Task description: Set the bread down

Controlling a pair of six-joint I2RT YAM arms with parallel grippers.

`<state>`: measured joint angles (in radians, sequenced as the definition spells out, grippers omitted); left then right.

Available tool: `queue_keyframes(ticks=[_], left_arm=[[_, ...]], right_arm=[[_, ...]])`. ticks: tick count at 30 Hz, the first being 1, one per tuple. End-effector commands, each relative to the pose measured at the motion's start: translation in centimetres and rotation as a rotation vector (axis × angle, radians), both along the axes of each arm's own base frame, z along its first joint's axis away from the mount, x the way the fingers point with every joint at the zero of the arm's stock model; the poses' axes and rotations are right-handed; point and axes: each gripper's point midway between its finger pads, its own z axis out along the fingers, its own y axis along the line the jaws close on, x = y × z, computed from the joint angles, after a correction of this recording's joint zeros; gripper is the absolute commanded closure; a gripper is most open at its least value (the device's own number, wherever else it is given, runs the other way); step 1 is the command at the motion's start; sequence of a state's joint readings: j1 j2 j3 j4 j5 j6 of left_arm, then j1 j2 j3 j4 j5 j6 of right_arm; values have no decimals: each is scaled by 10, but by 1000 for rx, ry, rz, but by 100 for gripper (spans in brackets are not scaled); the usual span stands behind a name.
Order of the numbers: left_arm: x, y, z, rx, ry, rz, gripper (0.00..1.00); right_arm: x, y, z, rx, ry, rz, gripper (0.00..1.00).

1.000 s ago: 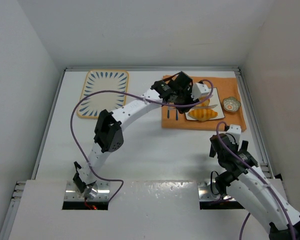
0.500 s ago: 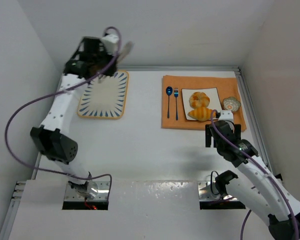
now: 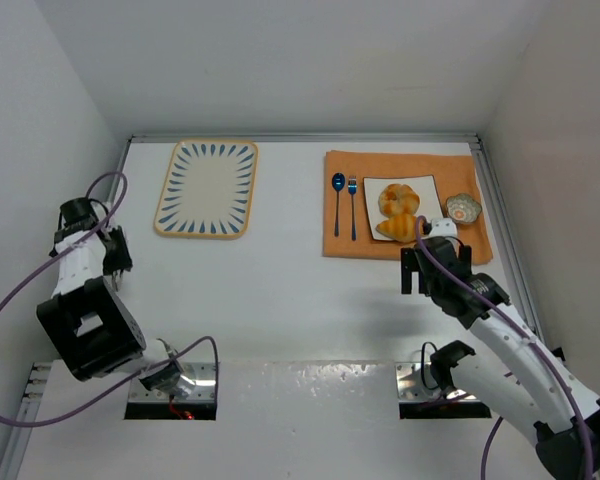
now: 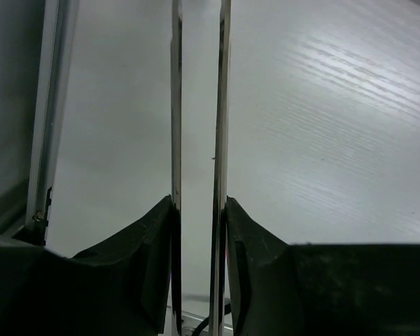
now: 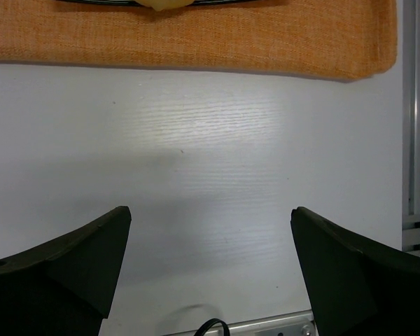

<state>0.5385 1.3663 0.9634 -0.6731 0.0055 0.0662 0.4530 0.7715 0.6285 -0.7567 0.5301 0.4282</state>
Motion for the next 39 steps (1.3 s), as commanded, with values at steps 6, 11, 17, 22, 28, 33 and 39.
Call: queue_keyframes(ticks=[6,11,17,22,28,33,39], left_arm=[[5,26,-36,-60,1,5,57],[2,13,-54,-131,36,-64,45],[-5,2,-66,-183,95,-116,37],[-6,-7,-66,-224,101,-149,36],[-8,-14,-62,-245,95,-177,7],[-10,-17,-59,-258,94,-180,0],[-3,-23,-47,-227,63,-212,0]], right_arm=[[-8,2,-7,68,-19,-38,3],[-14,-2,-11,78,-21,-60,2],[-21,-5,-15,73,13,-86,0],[-26,2,-26,120,27,-73,0],[-39,-14,-36,73,81,-205,0],[-42,-19,-33,47,112,-254,0],[-41,-22,-30,39,95,-276,0]])
